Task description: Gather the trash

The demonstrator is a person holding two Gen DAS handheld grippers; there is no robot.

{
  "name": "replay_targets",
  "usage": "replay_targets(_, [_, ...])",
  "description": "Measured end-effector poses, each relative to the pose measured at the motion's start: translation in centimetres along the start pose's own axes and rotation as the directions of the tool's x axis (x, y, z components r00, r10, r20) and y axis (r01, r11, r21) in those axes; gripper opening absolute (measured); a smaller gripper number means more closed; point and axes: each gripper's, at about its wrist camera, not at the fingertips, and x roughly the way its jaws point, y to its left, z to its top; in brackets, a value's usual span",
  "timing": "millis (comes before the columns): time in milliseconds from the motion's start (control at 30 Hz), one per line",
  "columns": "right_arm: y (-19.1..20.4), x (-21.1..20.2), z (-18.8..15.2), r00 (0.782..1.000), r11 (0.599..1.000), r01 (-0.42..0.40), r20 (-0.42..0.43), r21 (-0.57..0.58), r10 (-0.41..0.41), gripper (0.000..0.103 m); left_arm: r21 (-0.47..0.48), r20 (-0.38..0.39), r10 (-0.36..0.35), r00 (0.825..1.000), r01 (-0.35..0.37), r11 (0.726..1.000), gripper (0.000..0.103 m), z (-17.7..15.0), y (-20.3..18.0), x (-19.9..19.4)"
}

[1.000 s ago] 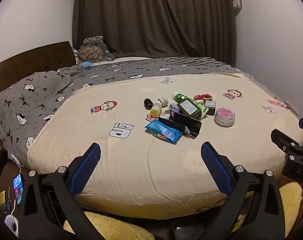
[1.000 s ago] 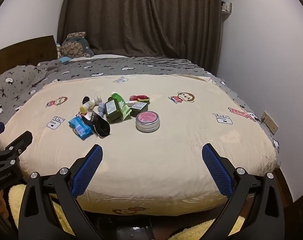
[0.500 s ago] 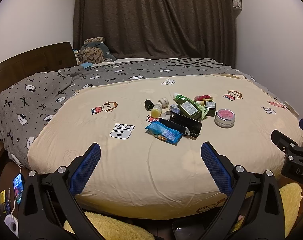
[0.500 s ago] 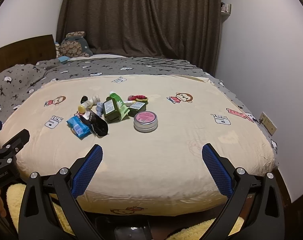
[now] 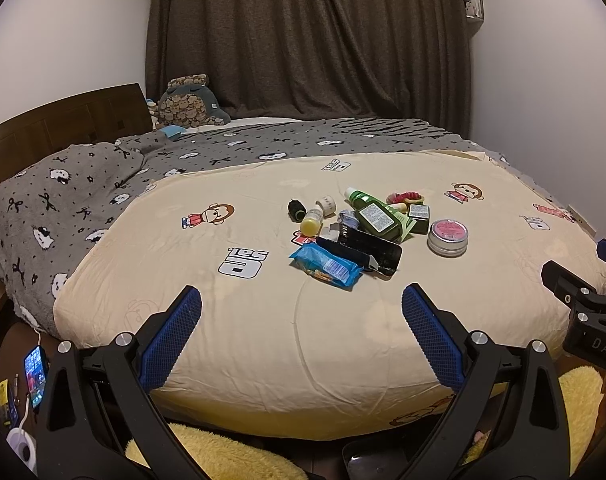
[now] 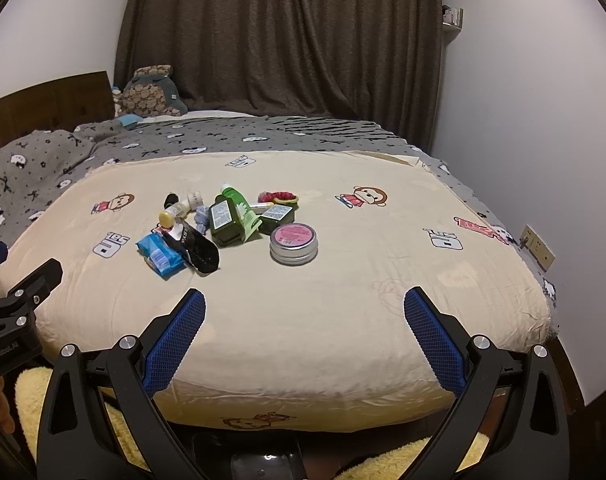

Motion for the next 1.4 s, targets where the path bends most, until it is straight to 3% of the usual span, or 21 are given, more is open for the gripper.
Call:
replay_targets(1033, [-0.1,0.1,-0.2,1.0,1.0,-0.012,-0.004,0.006,0.012,0.1,-0.015,0.005,0.006,1.0,-0.006,1.0,0.095,-0.1,0.5,0.0])
replay_targets(1400, [-0.3,2.2,-0.7,0.999,0.999,-0.051,0.0,0.018,0.051,0.1,-0.006,-0.029,0.002,1.0,-0.002,1.0,0.095,-0.7,0.4,2.2])
